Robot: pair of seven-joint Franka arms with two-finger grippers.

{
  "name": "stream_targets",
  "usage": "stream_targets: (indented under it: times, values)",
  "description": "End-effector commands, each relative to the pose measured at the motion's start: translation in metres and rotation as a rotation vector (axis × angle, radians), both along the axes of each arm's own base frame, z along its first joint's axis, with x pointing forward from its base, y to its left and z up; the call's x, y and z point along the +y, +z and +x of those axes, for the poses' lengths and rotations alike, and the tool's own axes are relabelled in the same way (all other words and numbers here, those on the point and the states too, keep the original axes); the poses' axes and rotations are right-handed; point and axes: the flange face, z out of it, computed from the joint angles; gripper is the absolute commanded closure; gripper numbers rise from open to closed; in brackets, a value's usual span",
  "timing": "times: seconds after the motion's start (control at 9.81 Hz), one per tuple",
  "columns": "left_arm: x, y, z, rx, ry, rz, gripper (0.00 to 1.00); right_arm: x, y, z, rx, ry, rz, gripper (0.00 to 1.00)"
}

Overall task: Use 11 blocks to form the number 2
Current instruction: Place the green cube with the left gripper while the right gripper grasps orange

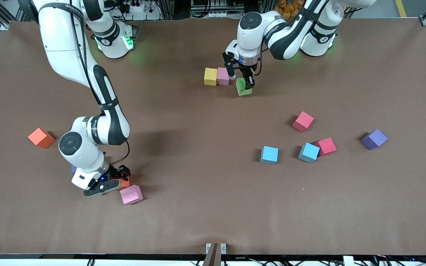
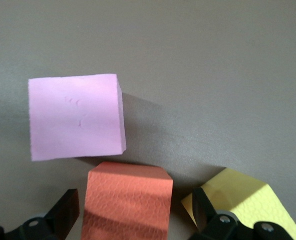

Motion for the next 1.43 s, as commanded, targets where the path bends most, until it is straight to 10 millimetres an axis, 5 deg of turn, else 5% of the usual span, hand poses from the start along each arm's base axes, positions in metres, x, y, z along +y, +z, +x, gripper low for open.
stream_targets:
  times: [0.0, 0.41, 1.02, 1.33]
  values:
    - [0.0, 0.003, -0.01, -0.026, -0.048, -0.009, 1.0, 0.004, -0.008, 0.006, -0.01, -0.008, 0.039, 0.0]
    - [0.004, -0.01, -0.028, -0.029, -0.074, -0.054, 1.0, 0.012, -0.01, 0.003, 0.012, -0.003, 0.042, 0.67]
    - [-0.009, -0.017, -0.054, -0.004, -0.123, -0.053, 1.0, 0.077, 0.04, -0.009, 0.198, -0.034, 0.103, 0.72]
    - [-0.011, -0.021, -0.061, 0.007, -0.141, -0.049, 1.0, 0.1, 0.046, -0.021, 0.239, -0.073, 0.111, 0.71]
